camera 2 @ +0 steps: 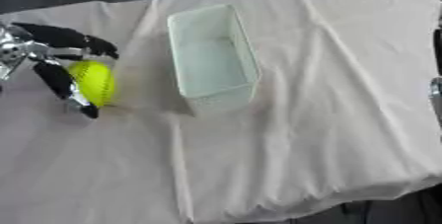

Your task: Pick up objects on the table and place them in the box.

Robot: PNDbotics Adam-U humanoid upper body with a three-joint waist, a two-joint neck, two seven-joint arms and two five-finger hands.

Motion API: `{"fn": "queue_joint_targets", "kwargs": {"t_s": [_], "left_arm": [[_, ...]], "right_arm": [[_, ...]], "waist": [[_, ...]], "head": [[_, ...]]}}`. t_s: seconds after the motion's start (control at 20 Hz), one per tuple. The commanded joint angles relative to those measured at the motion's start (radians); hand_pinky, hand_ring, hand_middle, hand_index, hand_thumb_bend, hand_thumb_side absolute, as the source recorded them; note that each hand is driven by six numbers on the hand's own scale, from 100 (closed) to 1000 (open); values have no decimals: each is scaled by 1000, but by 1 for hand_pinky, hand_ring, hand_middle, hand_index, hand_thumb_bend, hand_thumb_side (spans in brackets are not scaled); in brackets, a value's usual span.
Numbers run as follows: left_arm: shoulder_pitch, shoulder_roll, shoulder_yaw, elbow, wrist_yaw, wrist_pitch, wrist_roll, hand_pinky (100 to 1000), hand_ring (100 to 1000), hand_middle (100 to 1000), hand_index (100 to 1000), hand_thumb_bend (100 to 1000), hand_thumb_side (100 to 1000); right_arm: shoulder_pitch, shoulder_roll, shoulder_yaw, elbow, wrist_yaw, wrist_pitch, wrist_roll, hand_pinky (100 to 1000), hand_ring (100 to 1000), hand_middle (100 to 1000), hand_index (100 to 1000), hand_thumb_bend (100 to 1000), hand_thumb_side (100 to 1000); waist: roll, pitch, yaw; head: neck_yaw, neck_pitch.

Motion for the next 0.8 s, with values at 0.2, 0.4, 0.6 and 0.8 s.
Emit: {"fn": "queue_joint_targets", "kwargs": {"t_s": [0.2,0.4,0.6,0.8], "left_arm": [[20,22,-7,-63,-144,-20,-28,692,890,1000,969,886,663],[60,14,-11,-62,-190,-28,-7,715,900,1000,969,892,680],[77,0,-10,-49,-182,-28,21,604,821,1000,926,847,666],[86,-20,-6,-38,-170,-23,91,484,723,1000,847,810,645]], "right_arm": [[-12,-20,-9,-10,-8,0,3,643,722,798,906,100,1000],[-12,-19,-11,-11,-10,0,3,643,722,797,901,100,1000],[-12,-17,-12,-11,-11,0,2,642,722,795,896,100,1000],[-12,-13,-14,-11,-11,1,2,642,722,793,888,100,1000]], "waist": [[-6,-9,-1],[-11,-6,-3],[-14,-5,-2],[-18,-2,-4]], "head": [[-3,-2],[-5,-4],[-3,-5],[-3,-8]]}}
